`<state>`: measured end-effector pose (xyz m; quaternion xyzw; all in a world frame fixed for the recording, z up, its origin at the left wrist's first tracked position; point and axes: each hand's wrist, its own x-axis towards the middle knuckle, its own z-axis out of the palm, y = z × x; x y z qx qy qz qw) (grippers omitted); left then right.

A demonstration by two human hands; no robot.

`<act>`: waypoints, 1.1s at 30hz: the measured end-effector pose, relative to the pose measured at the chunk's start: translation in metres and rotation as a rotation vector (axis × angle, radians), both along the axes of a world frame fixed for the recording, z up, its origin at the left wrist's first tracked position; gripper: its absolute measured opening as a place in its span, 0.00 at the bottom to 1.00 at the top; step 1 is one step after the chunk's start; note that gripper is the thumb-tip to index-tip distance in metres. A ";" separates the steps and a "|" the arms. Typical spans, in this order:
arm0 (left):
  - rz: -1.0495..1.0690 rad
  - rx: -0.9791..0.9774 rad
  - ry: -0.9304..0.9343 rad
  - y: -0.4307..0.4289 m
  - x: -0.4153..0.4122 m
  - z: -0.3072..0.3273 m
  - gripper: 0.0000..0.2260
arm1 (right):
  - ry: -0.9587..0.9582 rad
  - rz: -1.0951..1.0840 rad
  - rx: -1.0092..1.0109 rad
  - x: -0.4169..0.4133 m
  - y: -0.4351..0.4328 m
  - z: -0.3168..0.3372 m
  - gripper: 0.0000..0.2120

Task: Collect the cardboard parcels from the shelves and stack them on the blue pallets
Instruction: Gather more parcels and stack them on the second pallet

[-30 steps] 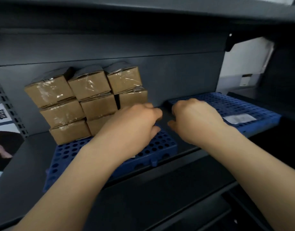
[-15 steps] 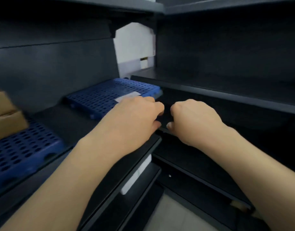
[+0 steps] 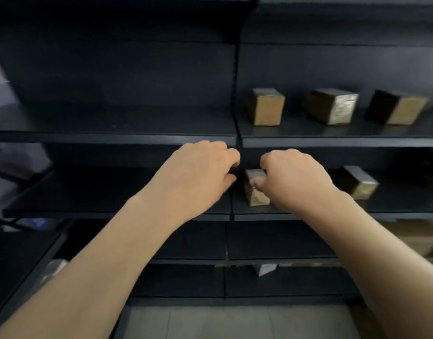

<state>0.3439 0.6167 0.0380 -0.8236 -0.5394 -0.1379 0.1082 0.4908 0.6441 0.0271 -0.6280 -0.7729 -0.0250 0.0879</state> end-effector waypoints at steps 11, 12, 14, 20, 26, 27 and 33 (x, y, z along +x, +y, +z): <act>-0.154 0.057 -0.021 0.101 0.085 0.004 0.12 | 0.053 -0.304 0.079 0.097 0.059 0.011 0.17; -0.155 0.055 -0.027 0.112 0.087 0.004 0.12 | 0.053 -0.321 0.076 0.100 0.066 0.013 0.17; -0.155 0.044 -0.040 0.133 0.091 0.003 0.12 | 0.063 -0.347 0.068 0.103 0.082 0.015 0.17; -0.130 0.057 -0.081 0.201 0.093 0.003 0.12 | 0.065 -0.345 0.108 0.104 0.138 0.023 0.18; -0.041 0.078 -0.166 0.258 0.099 -0.006 0.14 | 0.089 -0.328 0.115 0.108 0.187 0.021 0.18; -0.029 0.082 -0.173 0.267 0.102 -0.007 0.15 | 0.091 -0.321 0.116 0.110 0.195 0.021 0.18; 0.183 0.155 -0.212 0.314 0.120 -0.012 0.23 | 0.089 -0.266 0.108 0.130 0.244 0.021 0.19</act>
